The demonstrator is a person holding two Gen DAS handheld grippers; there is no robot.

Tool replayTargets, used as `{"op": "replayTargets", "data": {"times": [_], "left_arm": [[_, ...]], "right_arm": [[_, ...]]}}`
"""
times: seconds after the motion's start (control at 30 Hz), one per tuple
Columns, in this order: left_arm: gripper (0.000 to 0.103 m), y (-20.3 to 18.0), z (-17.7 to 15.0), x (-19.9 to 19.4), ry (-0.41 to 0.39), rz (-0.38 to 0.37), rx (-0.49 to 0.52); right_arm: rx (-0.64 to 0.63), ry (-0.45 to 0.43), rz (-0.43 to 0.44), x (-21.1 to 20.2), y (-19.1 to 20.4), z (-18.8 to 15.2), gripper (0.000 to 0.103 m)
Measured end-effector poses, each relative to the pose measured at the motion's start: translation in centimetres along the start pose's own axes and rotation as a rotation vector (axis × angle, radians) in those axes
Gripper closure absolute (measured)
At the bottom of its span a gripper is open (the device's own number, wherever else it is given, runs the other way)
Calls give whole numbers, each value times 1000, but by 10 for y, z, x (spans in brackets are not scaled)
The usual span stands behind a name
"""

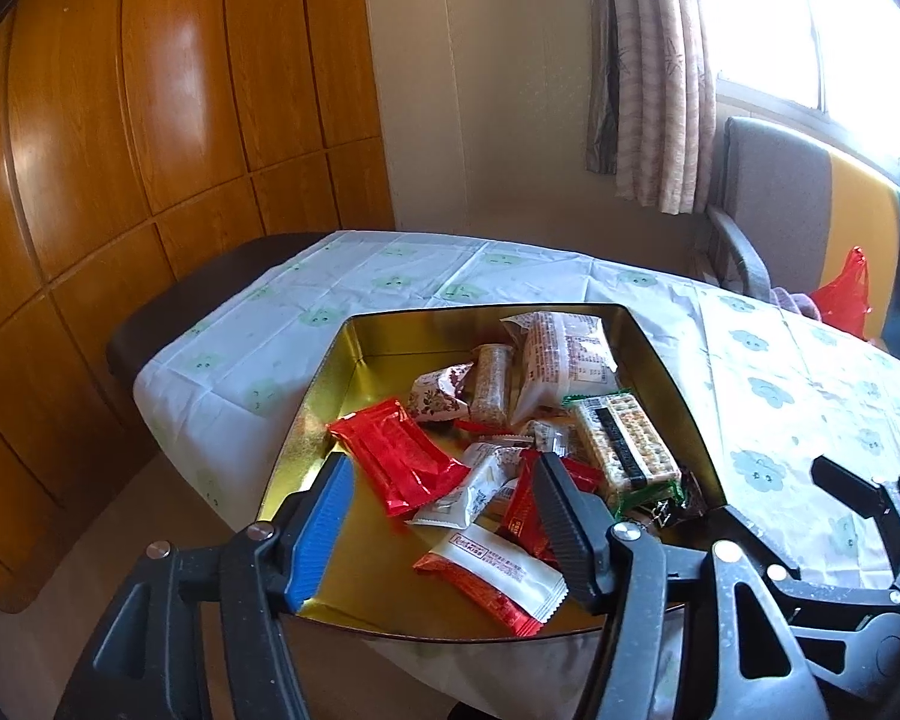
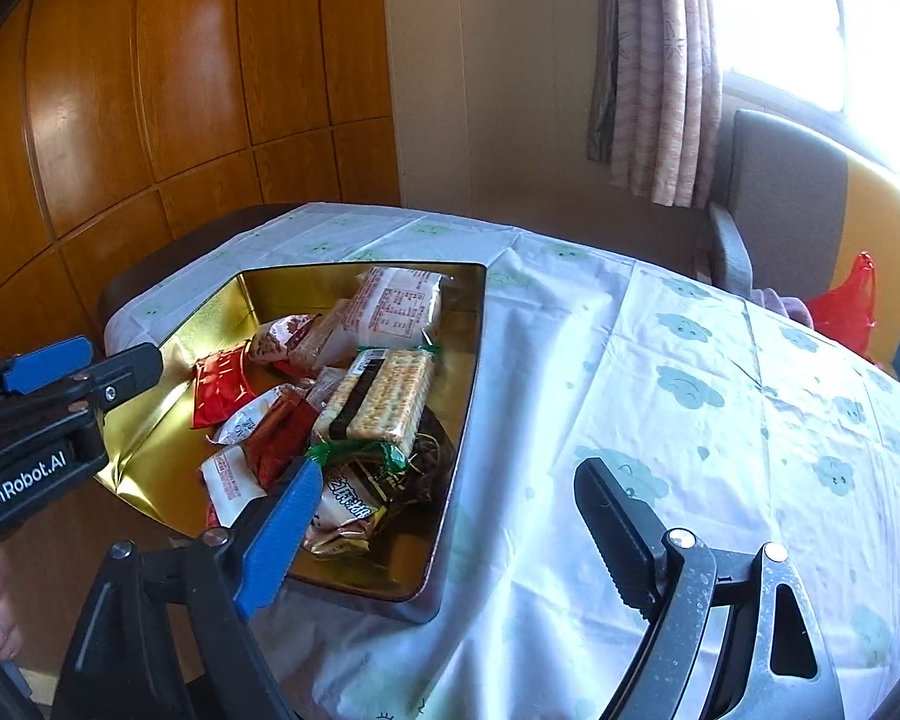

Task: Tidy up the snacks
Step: 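Open the right gripper and withdraw both grippers from the tin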

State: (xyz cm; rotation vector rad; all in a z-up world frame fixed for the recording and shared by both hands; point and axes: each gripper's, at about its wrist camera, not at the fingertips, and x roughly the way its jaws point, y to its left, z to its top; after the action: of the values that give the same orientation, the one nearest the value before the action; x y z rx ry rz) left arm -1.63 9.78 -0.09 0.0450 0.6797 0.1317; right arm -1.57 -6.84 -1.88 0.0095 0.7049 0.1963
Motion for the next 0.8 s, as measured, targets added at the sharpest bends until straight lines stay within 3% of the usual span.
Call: {"op": "replayTargets", "data": {"times": [0.33,0.8], "left_arm": [[39,4,0,-6,-33,17,-23],[39,11,0,1,-13,29,-50]], "right_arm": [[-6,-29,-19,-7,3,-2,13],[-10,-31,-23,-6,6,-1,12]]}}
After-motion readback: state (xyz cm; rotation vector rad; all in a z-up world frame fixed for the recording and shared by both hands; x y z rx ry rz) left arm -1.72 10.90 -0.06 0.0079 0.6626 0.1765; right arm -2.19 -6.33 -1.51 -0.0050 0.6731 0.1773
